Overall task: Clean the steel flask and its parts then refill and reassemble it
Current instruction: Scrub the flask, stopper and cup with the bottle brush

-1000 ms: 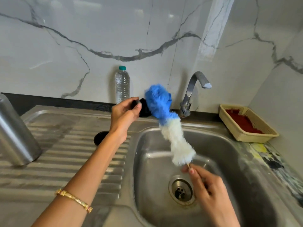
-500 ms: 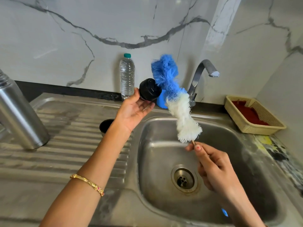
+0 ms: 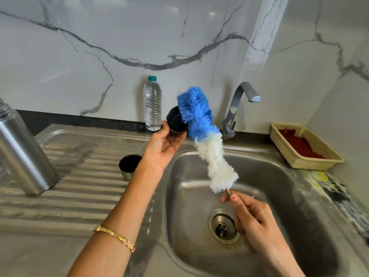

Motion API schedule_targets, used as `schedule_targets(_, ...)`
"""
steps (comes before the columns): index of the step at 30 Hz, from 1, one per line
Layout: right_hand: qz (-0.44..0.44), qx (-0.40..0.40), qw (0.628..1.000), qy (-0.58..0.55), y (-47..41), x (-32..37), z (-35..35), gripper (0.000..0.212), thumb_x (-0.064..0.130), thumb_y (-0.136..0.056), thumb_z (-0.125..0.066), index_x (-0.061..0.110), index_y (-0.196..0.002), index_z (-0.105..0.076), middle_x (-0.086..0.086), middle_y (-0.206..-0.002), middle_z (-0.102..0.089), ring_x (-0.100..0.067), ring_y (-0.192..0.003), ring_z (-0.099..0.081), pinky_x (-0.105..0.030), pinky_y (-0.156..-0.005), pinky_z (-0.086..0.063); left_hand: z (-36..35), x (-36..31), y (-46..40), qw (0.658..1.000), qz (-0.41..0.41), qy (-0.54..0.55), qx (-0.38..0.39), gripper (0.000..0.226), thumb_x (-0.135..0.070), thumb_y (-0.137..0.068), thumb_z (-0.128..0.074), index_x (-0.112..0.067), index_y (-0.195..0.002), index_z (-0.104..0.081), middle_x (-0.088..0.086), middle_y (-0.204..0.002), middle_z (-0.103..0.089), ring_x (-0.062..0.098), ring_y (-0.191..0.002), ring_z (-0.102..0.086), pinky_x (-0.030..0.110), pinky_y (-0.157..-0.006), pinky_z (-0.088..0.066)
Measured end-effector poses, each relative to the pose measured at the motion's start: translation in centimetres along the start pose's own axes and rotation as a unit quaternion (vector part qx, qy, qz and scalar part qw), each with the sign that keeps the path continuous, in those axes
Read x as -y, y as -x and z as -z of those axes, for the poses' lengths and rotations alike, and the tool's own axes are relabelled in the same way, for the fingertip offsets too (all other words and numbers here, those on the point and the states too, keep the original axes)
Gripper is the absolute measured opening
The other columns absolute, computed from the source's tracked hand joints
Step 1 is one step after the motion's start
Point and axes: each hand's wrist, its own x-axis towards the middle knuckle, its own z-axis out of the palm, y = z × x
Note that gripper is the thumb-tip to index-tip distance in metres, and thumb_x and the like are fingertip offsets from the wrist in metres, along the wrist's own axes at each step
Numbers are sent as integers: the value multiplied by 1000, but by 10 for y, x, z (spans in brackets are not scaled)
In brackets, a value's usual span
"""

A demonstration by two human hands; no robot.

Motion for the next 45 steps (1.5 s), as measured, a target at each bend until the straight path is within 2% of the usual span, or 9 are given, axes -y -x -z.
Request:
schedule_targets(4, -54, -5, 996, -67, -25, 13, 6, 29, 20, -96, -42, 15, -77, -64, 3, -41, -23, -3, -31, -14, -8, -33, -14, -9, -1, 2, 998, 24, -44, 33, 20, -13, -99, -40, -1, -94, -56, 12, -72, -71, 19, -73, -67, 28, -62, -58)
schedule_targets(9, -172, 43, 974, -141, 5, 4, 5, 27, 27, -94, -43, 12, -82, -63, 4, -42, -24, -4, -31, -13, -3, -38, -15, -3, -2, 2, 998, -6, 60, -6, 20, -13, -98, -43, -2, -89, -56, 13, -72, -70, 22, -76, -65, 28, -58, -58)
schedule_targets(15, -211, 50, 953, -212, -12, 9, -2, 27, 28, -96, -40, 15, -85, -61, 3, -45, -21, -4, -33, -12, -4, -37, -15, -10, 15, 3, 999, -25, 21, -40, 22, -18, -96, -44, -1, -86, -53, 13, -70, -66, 19, -77, -60, 27, -68, -56)
schedule_targets(18, -229, 74, 950, -200, -10, 7, -6, 28, 29, -97, -40, 17, -85, -62, 2, -44, -26, -4, -30, -15, -4, -35, -17, -10, 14, -6, 993, -74, 59, -65, 22, -20, -95, -46, -3, -85, -53, 9, -63, -67, 16, -76, -60, 23, -62, -56)
schedule_targets(23, -283, 89, 919, -258, 4, -7, -9, 28, 28, -96, -41, 14, -85, -62, 0, -43, -26, -5, -27, -17, -4, -35, -19, 12, 23, -12, 991, -90, 1, -97, 17, -20, -92, -52, -4, -92, -56, 11, -92, -62, 14, -85, -60, 20, -62, -57)
schedule_targets(30, -222, 82, 953, -188, -13, 0, -9, 30, 28, -98, -41, 14, -87, -64, -2, -44, -27, -5, -30, -16, -4, -38, -18, 10, 22, -27, 985, -98, 32, -141, 17, -19, -90, -54, -2, -88, -54, 10, -90, -57, 15, -81, -57, 20, -55, -57)
schedule_targets(39, -212, 64, 958, -184, -9, 1, -14, 28, 28, -97, -41, 14, -86, -63, 0, -43, -25, -5, -29, -16, -4, -37, -16, 12, 22, -9, 984, -83, -65, -142, 18, -25, -89, -58, -8, -86, -54, 9, -86, -59, 16, -75, -59, 23, -54, -56)
schedule_targets(43, -229, 67, 945, -224, 15, -19, -14, 27, 29, -85, -49, 8, -87, -67, -4, -42, -28, -5, -31, -18, -6, -37, -16, 25, 2, -4, 974, -104, -114, -165, 14, -22, -85, -64, -12, -89, -55, 12, -94, -63, 22, -77, -63, 40, -78, -53)
schedule_targets(45, -226, 39, 944, -238, 6, -15, -5, 26, 27, -89, -48, 9, -85, -66, -3, -42, -26, -3, -31, -17, -5, -38, -17, 12, -5, -2, 972, -132, -128, -144, 11, -14, -83, -66, -12, -85, -55, 8, -90, -63, 23, -79, -64, 43, -78, -53)
